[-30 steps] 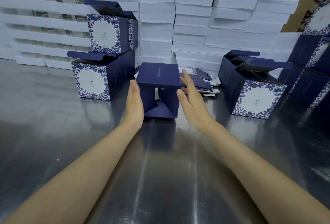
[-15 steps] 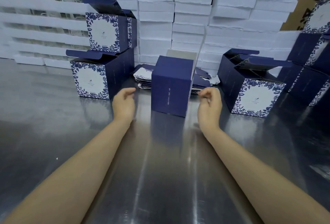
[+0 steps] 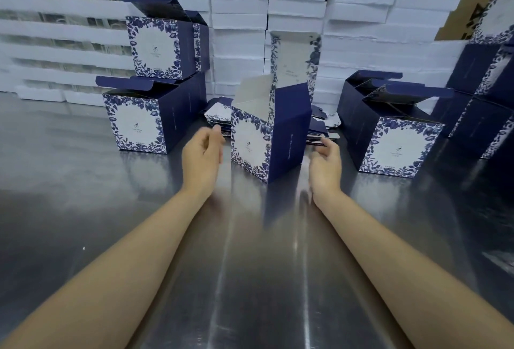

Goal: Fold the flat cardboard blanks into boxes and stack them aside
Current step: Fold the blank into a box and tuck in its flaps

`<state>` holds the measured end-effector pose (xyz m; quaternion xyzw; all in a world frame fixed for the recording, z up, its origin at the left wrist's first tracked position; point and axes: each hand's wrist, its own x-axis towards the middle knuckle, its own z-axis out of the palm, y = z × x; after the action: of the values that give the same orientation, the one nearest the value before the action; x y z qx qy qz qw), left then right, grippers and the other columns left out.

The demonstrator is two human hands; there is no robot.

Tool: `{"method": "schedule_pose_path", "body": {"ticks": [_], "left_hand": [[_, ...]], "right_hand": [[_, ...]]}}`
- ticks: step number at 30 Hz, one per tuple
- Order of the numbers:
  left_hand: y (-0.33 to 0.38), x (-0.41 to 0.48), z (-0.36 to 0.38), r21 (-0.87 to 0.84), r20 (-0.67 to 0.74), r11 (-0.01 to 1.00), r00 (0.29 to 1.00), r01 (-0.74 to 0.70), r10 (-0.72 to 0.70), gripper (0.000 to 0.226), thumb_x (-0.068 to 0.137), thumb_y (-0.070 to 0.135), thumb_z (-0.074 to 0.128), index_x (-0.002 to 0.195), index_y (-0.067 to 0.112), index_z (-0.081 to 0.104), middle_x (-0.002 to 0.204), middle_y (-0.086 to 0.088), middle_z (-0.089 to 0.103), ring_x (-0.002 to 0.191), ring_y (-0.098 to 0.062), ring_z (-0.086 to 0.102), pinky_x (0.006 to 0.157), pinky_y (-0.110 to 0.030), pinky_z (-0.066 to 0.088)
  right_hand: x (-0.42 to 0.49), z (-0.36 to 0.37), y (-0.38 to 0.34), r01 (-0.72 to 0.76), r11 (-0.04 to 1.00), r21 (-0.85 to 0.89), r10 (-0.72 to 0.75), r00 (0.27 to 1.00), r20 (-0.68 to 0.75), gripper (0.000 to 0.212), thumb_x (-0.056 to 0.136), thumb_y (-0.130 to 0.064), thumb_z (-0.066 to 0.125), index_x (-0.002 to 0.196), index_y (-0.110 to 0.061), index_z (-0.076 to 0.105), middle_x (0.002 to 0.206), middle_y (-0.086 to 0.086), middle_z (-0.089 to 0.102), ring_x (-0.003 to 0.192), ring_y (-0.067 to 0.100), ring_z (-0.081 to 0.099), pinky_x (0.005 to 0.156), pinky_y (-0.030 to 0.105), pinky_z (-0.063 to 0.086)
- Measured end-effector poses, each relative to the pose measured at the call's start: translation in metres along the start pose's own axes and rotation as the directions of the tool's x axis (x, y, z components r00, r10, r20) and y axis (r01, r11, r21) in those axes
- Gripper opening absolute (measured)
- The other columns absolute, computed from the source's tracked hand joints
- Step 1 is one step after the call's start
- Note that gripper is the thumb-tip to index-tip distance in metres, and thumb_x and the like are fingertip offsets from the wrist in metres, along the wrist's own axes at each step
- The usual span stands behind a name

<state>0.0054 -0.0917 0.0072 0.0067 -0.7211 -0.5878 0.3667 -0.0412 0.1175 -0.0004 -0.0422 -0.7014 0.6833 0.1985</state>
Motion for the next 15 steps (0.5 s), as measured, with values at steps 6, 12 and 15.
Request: {"method": "schedule_pose_path", "body": {"ticks": [6, 12, 15], "left_hand": [[-0.004, -0.002, 0.009, 0.016, 0.317, 0.983, 0.931, 0.184, -0.180, 0.084, 0.092, 0.036, 0.061, 0.154, 0.020, 0.007, 0.157, 0.008, 0.024, 0.138, -0.002, 0.027, 0.114, -0.024, 0.022], [0.008, -0.006, 0.015, 0.113, 0.300, 0.975, 0.929, 0.191, -0.216, 0.063, 0.098, 0.054, 0.038, 0.151, 0.038, 0.008, 0.144, 0.001, 0.022, 0.125, -0.012, 0.036, 0.104, -0.029, 0.026], [0.017, -0.011, 0.016, -0.046, 0.242, 0.983, 0.957, 0.177, -0.161, 0.053, 0.092, 0.054, 0.045, 0.131, 0.023, 0.027, 0.134, -0.001, 0.033, 0.120, -0.007, 0.041, 0.103, -0.023, 0.035]], "right_hand": [[-0.011, 0.008, -0.012, -0.061, 0.984, 0.165, -0.001, 0.936, 0.353, 0.038, 0.104, -0.031, 0.039, 0.141, -0.024, 0.044, 0.141, -0.003, 0.047, 0.115, 0.012, 0.052, 0.086, 0.026, 0.049], [-0.022, 0.010, -0.012, 0.068, 0.993, 0.092, -0.107, 0.846, 0.522, 0.065, 0.093, -0.028, 0.062, 0.150, -0.020, 0.032, 0.148, -0.007, 0.043, 0.132, 0.005, 0.043, 0.114, 0.036, 0.034], [-0.026, 0.011, -0.008, 0.204, 0.979, -0.003, -0.176, 0.855, 0.489, 0.067, 0.087, -0.004, 0.065, 0.144, -0.011, 0.032, 0.140, -0.004, 0.050, 0.115, -0.009, 0.052, 0.106, 0.029, 0.042]]}}
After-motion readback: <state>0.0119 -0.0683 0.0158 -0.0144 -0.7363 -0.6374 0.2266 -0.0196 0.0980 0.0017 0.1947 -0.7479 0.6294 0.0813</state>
